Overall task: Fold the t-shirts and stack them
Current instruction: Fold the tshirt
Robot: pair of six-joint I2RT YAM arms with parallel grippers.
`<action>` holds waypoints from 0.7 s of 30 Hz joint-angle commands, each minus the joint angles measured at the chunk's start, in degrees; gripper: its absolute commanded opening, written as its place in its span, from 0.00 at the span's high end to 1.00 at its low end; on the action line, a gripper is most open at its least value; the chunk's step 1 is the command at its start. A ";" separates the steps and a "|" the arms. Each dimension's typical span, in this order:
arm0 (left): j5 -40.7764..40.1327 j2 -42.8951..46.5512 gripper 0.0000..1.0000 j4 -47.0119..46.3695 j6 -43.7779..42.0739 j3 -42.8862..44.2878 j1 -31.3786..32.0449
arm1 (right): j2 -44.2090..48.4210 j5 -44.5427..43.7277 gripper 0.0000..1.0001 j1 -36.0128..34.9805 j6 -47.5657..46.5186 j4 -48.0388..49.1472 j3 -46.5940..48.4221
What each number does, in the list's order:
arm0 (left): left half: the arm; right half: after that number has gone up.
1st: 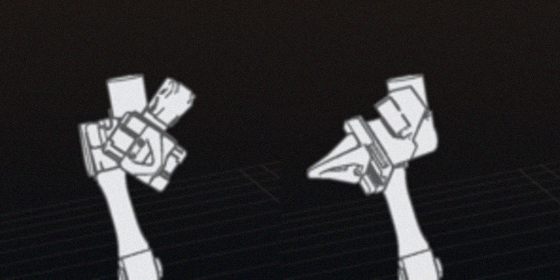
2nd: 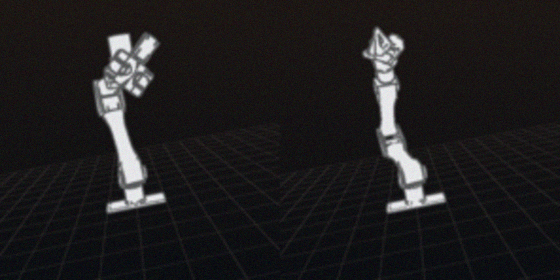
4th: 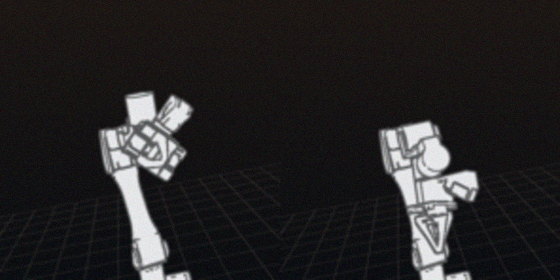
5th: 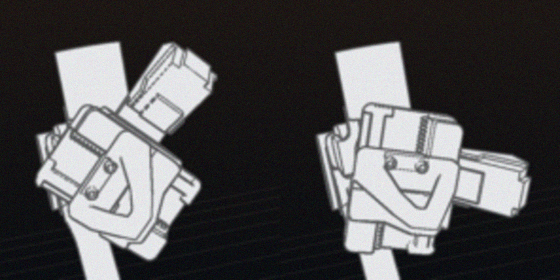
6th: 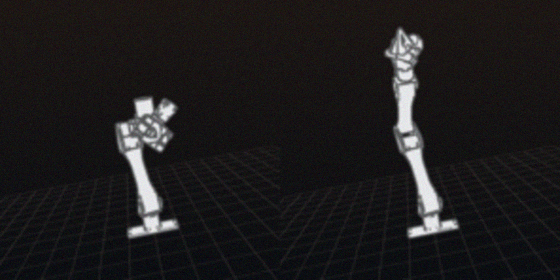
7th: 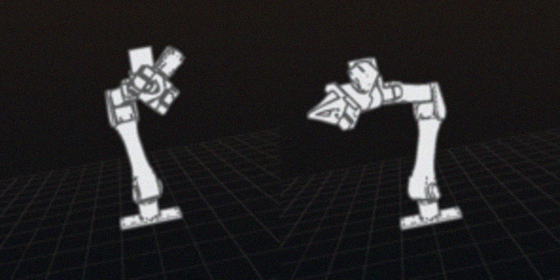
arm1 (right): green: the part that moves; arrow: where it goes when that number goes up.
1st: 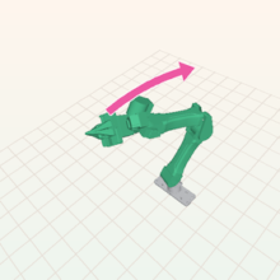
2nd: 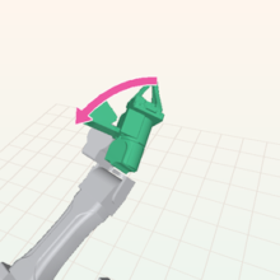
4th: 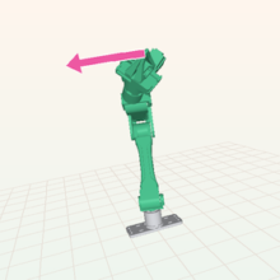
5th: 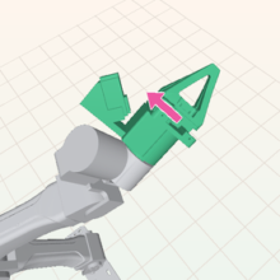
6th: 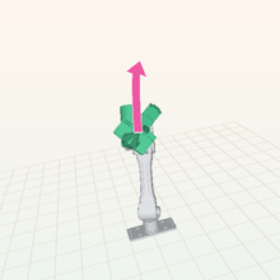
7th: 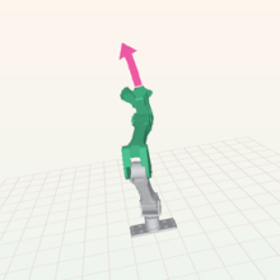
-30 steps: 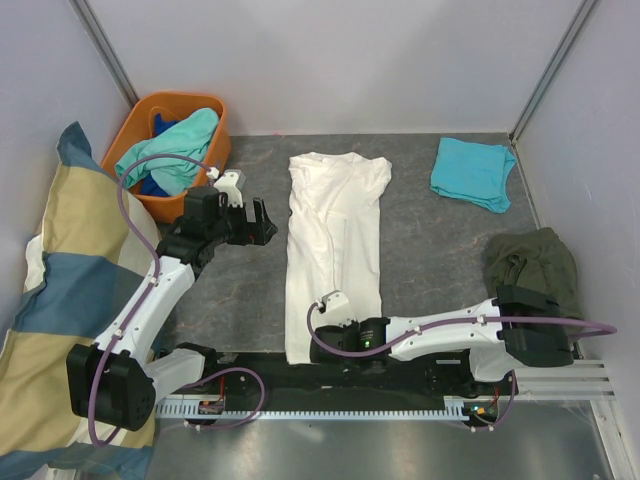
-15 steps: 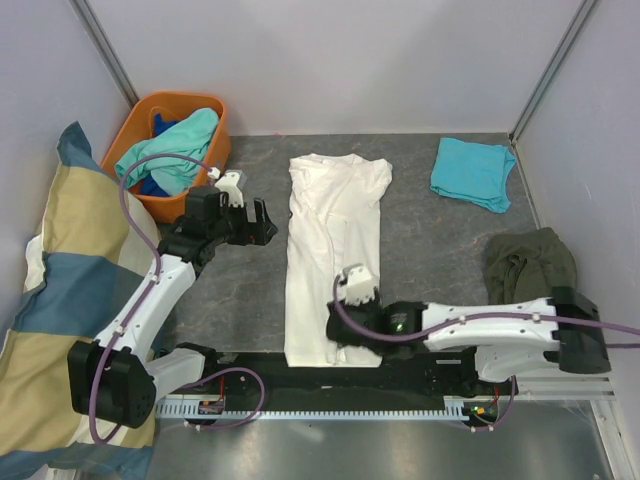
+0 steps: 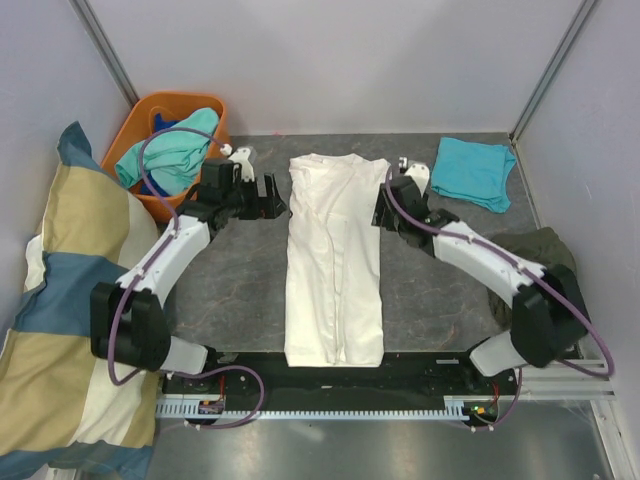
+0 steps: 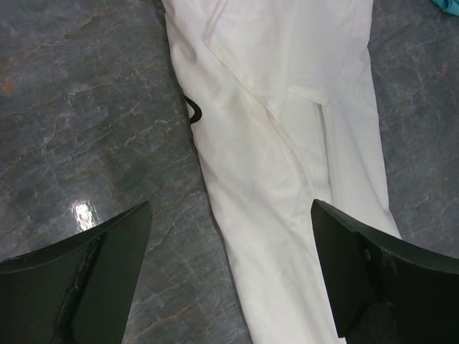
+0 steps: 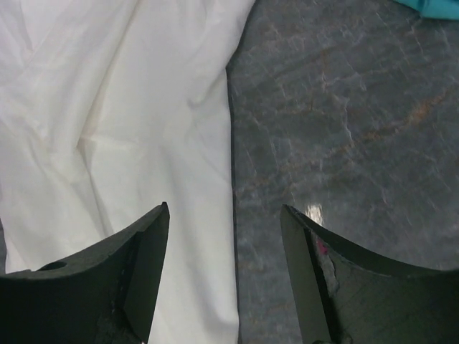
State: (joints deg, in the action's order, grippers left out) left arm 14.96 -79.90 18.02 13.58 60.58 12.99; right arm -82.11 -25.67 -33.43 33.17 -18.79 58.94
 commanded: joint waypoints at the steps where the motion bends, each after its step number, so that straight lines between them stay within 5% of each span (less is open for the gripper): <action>1: -0.54 -6.83 0.00 -4.49 2.50 8.49 0.19 | -10.60 11.93 0.28 7.93 -6.97 9.46 10.20; 9: -0.11 -19.58 0.00 -5.19 1.88 18.17 0.10 | -28.54 24.07 0.29 16.99 -9.08 11.93 25.16; 21: 1.65 -28.91 0.00 -11.95 3.55 21.07 0.10 | -43.13 43.24 0.33 17.35 -13.92 10.53 44.76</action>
State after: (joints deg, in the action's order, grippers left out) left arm 15.20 -106.59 11.88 14.74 78.63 12.99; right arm -122.56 8.40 -15.64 21.71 -9.45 97.67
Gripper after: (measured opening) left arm 0.996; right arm 0.675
